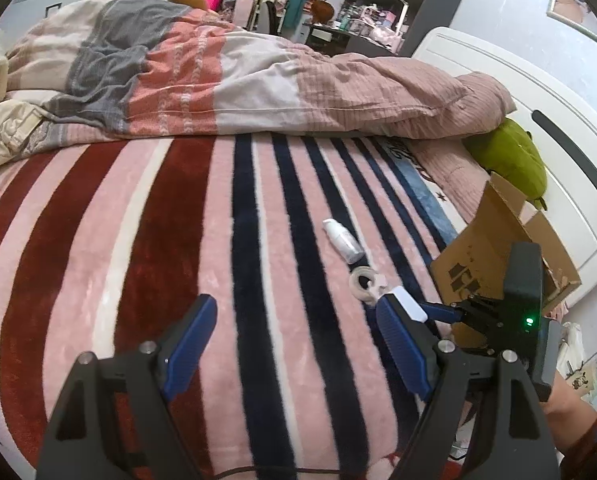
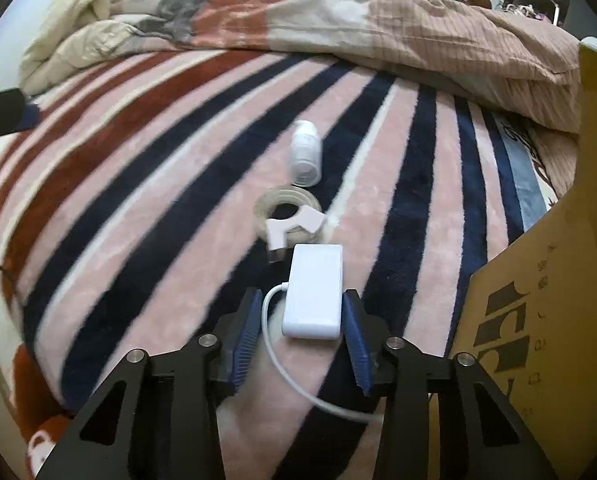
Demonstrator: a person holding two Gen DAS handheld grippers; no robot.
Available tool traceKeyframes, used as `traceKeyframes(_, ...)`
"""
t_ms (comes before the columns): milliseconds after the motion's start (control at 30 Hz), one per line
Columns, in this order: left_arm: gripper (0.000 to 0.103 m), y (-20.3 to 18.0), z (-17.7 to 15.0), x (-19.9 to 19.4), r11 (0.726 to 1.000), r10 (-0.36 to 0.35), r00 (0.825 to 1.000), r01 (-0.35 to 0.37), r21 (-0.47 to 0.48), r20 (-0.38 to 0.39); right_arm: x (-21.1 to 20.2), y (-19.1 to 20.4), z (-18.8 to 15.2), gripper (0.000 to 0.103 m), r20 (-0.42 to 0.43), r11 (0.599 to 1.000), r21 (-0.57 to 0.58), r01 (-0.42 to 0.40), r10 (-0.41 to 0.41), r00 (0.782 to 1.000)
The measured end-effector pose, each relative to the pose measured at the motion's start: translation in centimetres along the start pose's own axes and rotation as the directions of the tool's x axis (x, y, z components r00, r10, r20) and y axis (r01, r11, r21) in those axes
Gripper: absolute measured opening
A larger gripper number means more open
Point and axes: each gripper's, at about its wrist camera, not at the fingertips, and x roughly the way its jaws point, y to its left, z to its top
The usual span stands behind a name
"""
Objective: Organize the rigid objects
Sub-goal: 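Carry the power bank with its cable into the cardboard box and release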
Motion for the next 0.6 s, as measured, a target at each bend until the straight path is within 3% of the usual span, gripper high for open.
traceKeyframes(200, 0.08, -2.8, 0.7, -0.9, 0.997, -0.069, 0.997, 0.07, 0.039, -0.015, -4.5, 2.1, 0.8, 0.036, 0.08, 0.991, -0.077, -0.109, 0.115, 0.99)
traceKeyframes(333, 0.079, -5.1, 2.1, -2.3, 0.987, -0.151, 0.988, 0.151, 0.062, -0.013, -8.8, 3.0, 2.3, 0.036, 0.17, 0.972, -0.143, -0.188, 0.212, 0.963)
traceKeyframes(467, 0.078, -7.6, 4.1, -3.5, 0.974, -0.212, 0.977, 0.212, 0.076, -0.004, -12.9, 3.1, 3.4, 0.036, 0.262, 0.957, -0.204, -0.206, 0.256, 0.93)
traceKeyframes(600, 0.053, -10.7, 6.2, -4.3, 0.945, -0.313, 0.95, 0.311, 0.1, 0.0, -16.5, 1.5, 4.0, 0.036, 0.354, 0.957, -0.229, -0.175, 0.249, 0.901)
